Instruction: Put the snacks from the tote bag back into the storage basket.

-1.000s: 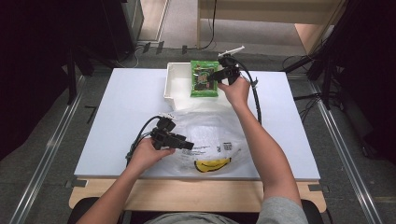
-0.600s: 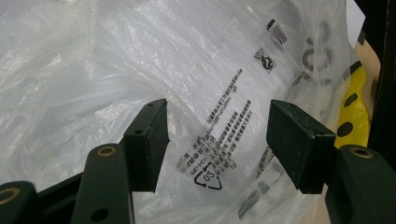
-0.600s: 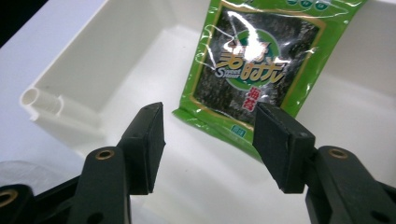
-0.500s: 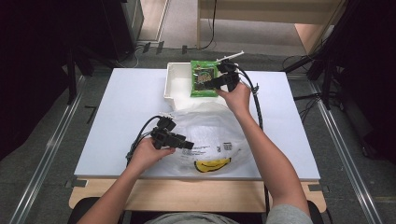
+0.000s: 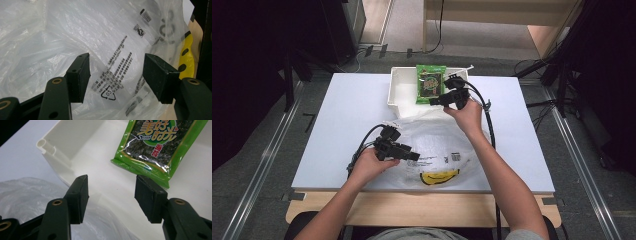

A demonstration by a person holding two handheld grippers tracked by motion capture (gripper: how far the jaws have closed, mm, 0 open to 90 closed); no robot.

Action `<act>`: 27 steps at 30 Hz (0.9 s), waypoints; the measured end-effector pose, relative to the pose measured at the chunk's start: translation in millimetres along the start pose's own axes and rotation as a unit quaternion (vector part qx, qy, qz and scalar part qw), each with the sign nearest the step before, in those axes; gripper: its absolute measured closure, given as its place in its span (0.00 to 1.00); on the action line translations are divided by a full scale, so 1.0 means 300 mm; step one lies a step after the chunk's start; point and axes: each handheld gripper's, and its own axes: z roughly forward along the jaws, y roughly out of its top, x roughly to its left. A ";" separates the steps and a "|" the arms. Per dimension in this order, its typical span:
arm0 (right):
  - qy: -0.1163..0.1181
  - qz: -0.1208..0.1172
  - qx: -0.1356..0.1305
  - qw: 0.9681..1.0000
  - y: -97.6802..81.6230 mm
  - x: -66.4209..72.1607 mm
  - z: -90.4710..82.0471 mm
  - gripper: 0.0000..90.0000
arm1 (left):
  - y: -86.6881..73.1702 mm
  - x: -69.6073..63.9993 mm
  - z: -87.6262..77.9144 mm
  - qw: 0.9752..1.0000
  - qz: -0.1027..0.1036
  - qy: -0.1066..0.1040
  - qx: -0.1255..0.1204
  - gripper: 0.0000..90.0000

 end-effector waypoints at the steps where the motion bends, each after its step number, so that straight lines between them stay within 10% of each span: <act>1: 0.001 -0.004 -0.004 1.000 -0.006 0.003 -0.007 0.51 | 0.000 0.001 -0.001 1.000 0.000 0.000 -0.001 0.44; 27: 0.041 -0.033 -0.006 0.999 -0.187 0.104 -0.121 0.49 | 0.001 0.001 -0.009 1.000 -0.002 0.002 -0.003 0.44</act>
